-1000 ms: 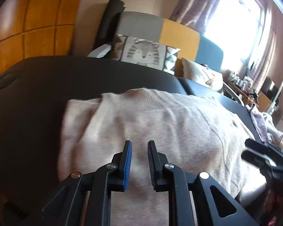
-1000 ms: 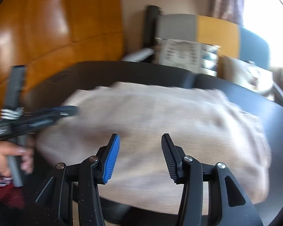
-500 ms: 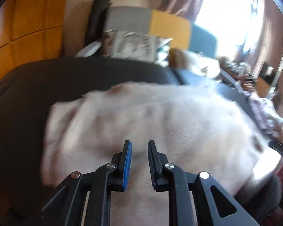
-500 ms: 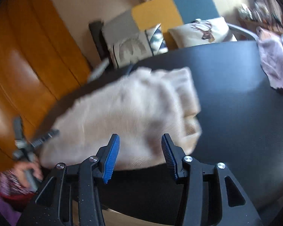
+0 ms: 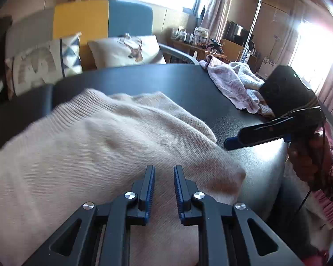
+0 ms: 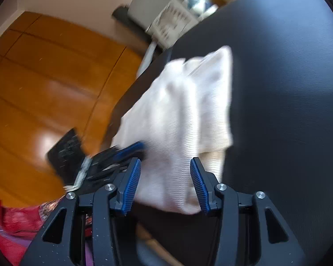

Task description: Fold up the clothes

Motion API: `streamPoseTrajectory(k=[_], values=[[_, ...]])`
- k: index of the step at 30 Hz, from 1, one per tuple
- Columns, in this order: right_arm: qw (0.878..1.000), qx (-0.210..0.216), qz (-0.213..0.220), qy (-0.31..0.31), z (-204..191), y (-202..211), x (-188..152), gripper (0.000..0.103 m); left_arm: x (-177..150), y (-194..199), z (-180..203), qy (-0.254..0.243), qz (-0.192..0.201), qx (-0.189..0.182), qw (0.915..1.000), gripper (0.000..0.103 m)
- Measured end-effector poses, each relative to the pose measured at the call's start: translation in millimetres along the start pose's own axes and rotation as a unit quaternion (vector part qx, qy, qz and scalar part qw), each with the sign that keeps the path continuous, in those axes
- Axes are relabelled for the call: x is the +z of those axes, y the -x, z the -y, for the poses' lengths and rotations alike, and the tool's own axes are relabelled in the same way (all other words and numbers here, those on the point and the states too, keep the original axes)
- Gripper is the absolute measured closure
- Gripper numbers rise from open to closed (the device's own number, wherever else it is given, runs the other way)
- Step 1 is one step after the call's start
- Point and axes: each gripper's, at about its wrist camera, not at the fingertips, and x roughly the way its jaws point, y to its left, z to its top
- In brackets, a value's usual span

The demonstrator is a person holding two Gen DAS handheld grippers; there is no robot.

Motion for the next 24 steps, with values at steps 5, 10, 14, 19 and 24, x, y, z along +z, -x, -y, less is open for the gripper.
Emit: streamPoseTrajectory(k=[5, 10, 14, 19, 24], values=[[0.998, -0.029, -0.048, 0.013, 5.0, -1.5, 17.9, 0.053, -21.7, -2.7, -8.7, -0.003, 0.031, -0.029, 0.9991, 0.086], [0.991, -0.019, -0.128, 0.039, 9.3, -21.2, 26.9, 0.053, -25.5, -3.9, -16.0, 0.019, 0.041, -0.05, 0.9977, 0.086], [0.985, 0.01, -0.167, 0.042, 10.2, -31.4, 21.9, 0.053, -27.2, -4.7, -20.7, 0.033, 0.041, -0.068, 0.9963, 0.086], [0.978, 0.034, -0.199, 0.058, -0.8, -39.0, 14.0, 0.053, -28.1, -6.2, -32.9, 0.051, 0.039, -0.1, 0.993, 0.086], [0.97, 0.059, -0.213, 0.099, -18.8, -25.2, -16.3, 0.053, -28.1, -7.5, -51.3, 0.066, 0.018, -0.155, 0.9856, 0.09]])
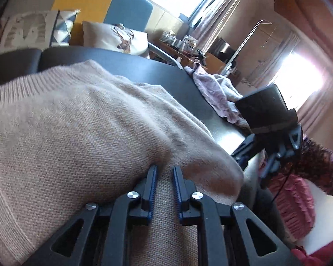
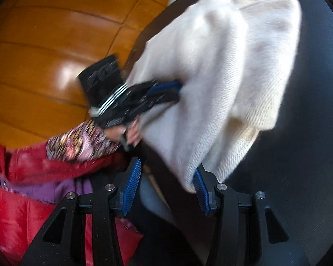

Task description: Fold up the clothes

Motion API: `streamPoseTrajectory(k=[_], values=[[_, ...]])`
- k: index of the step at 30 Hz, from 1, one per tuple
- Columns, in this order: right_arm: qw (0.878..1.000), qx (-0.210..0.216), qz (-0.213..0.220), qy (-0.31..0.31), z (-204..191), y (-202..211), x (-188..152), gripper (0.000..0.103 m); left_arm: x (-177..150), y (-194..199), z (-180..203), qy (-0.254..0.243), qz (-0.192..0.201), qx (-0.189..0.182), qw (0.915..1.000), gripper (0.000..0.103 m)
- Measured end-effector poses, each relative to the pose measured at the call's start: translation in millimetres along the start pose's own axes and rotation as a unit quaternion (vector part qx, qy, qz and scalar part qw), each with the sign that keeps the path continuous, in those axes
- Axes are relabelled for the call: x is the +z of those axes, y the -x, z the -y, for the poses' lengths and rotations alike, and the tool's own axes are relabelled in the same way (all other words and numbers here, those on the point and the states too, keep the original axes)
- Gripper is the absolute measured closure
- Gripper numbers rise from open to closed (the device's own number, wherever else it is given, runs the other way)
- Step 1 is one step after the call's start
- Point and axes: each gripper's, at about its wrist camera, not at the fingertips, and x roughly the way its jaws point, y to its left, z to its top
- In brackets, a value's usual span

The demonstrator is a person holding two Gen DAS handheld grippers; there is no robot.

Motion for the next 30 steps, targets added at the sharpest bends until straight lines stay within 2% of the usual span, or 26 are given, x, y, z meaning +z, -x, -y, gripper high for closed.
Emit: streamPoseTrajectory(k=[2, 5, 7, 8, 9, 11, 12, 15, 19, 22, 23, 24, 26, 30], values=[[1.0, -0.005, 0.002, 0.017, -5.8, 3.9, -9.8, 0.053, 0.1, 1.2, -2.5, -0.001, -0.006, -0.012, 0.9999, 0.09], [0.997, -0.04, -0.002, 0.06, -14.5, 6.8, -11.8, 0.053, 0.0, 1.4, -3.3, -0.003, -0.009, -0.018, 0.9998, 0.09], [0.995, -0.056, -0.021, 0.078, -16.1, 5.2, -9.0, 0.056, -0.3, 0.7, -2.7, -0.004, -0.008, -0.016, 0.9998, 0.09], [0.993, -0.064, -0.034, 0.088, -16.9, 2.6, -8.2, 0.078, -0.5, 0.7, -2.7, -0.004, -0.008, -0.017, 0.9998, 0.09], [0.99, -0.079, -0.049, 0.103, -19.2, 0.5, -9.7, 0.086, -0.8, 0.8, -2.9, -0.003, -0.008, -0.018, 0.9998, 0.09], [0.985, -0.102, -0.069, 0.125, -23.8, 0.6, -14.0, 0.09, -1.5, 1.0, -3.5, -0.002, -0.008, -0.02, 0.9998, 0.091], [0.984, -0.104, -0.07, 0.128, -25.0, 3.6, -16.0, 0.095, -1.9, 1.1, -3.7, -0.002, -0.008, -0.02, 0.9998, 0.091], [0.984, -0.122, -0.054, 0.118, -21.7, 17.7, -26.5, 0.099, -1.7, 0.4, -4.0, -0.001, -0.007, -0.022, 0.9997, 0.091], [0.984, -0.146, -0.032, 0.102, -16.5, 32.6, -39.5, 0.099, -1.5, 0.1, -5.4, 0.002, -0.006, -0.024, 0.9997, 0.091], [0.987, -0.141, 0.017, 0.074, -14.4, 40.6, -36.8, 0.095, -1.6, -0.2, -5.4, 0.003, -0.005, -0.025, 0.9997, 0.091], [0.988, -0.138, 0.035, 0.064, -13.7, 43.6, -35.6, 0.088, -1.6, -0.1, -5.3, 0.003, -0.005, -0.025, 0.9997, 0.091], [0.989, -0.129, 0.05, 0.056, -13.7, 45.2, -34.2, 0.076, -1.7, 0.0, -5.3, 0.003, -0.005, -0.025, 0.9997, 0.091], [0.988, -0.125, 0.076, 0.047, -15.3, 42.4, -29.8, 0.066, -1.9, 0.4, -5.4, 0.002, -0.005, -0.024, 0.9997, 0.091], [0.974, -0.133, 0.182, 0.02, -30.5, 33.7, -20.9, 0.066, -2.5, 0.6, -5.1, 0.002, -0.004, -0.022, 0.9997, 0.091]])
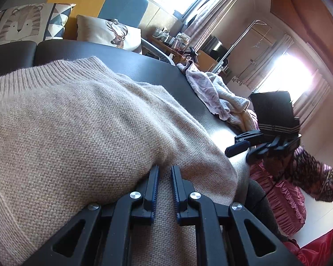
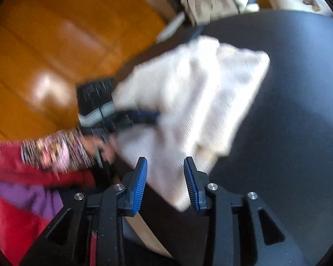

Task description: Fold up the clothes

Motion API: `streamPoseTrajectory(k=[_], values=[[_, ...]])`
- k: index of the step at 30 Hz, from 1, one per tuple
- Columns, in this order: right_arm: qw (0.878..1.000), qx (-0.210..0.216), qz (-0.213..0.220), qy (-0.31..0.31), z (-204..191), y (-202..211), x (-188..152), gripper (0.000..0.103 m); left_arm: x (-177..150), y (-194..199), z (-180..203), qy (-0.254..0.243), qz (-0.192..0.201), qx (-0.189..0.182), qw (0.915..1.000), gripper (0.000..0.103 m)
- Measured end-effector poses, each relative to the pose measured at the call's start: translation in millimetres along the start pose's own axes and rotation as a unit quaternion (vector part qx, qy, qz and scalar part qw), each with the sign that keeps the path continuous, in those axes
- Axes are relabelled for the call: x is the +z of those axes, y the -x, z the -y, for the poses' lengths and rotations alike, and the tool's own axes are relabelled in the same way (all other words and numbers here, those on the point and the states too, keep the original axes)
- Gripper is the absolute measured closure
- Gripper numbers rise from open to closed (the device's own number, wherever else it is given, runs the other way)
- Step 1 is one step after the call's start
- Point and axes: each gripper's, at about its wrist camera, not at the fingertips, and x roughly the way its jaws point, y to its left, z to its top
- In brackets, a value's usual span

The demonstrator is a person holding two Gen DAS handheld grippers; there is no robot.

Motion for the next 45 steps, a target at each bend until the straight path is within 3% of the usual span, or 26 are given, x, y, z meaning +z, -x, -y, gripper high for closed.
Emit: streamPoseTrajectory(k=[2, 6, 8, 12, 17, 21, 24, 28, 30, 35, 38, 41, 45], values=[[0.999, -0.031, 0.018, -0.005, -14.8, -15.7, 0.4, 0.066, -0.1, -0.5, 0.7, 0.0, 0.0, 0.001, 1.0, 0.091], [0.988, -0.153, 0.001, 0.029, -39.9, -49.3, -10.8, 0.08, -0.3, -0.8, 1.5, -0.002, 0.001, 0.003, 1.0, 0.091], [0.978, -0.209, 0.014, 0.026, -39.8, -44.4, -19.5, 0.092, -0.3, -0.6, 1.4, -0.002, 0.001, 0.003, 1.0, 0.091], [0.961, -0.273, 0.047, 0.01, -40.6, -26.8, -37.9, 0.092, 0.3, 0.7, 0.2, 0.0, 0.002, -0.001, 1.0, 0.091], [0.953, -0.293, 0.077, -0.003, -50.9, -19.2, -45.0, 0.091, -1.1, 2.0, 1.0, -0.001, 0.006, -0.001, 1.0, 0.091], [0.946, -0.304, 0.103, 0.035, -75.6, -23.9, -21.2, 0.088, -1.8, 2.0, 2.8, -0.003, 0.009, 0.003, 1.0, 0.091], [0.929, -0.347, 0.105, 0.072, -83.5, -48.6, 13.6, 0.088, -2.8, 2.3, 5.9, -0.005, 0.013, 0.013, 0.9998, 0.091], [0.925, -0.361, 0.086, 0.075, -64.3, -82.3, 43.2, 0.088, -5.9, 3.8, 13.5, -0.017, 0.021, 0.035, 0.999, 0.091], [0.917, -0.387, 0.07, 0.07, -52.2, -93.0, 45.8, 0.088, -6.9, 4.6, 17.3, -0.027, 0.024, 0.048, 0.9982, 0.091], [0.902, -0.417, 0.102, 0.049, -38.7, -78.6, 25.3, 0.088, -7.2, 7.2, 23.3, -0.036, 0.026, 0.073, 0.9963, 0.09], [0.899, -0.417, 0.124, 0.049, -37.8, -77.4, 18.0, 0.088, -6.5, 25.8, 38.6, -0.05, 0.058, 0.118, 0.9902, 0.09], [0.895, -0.426, 0.119, 0.061, -41.1, -80.7, 20.1, 0.086, -4.7, 57.9, 41.1, -0.053, 0.105, 0.15, 0.9816, 0.09], [0.898, -0.418, 0.126, 0.058, -41.3, -77.2, 16.2, 0.086, 2.8, 101.6, 10.5, 0.002, 0.143, 0.242, 0.9597, 0.087]])
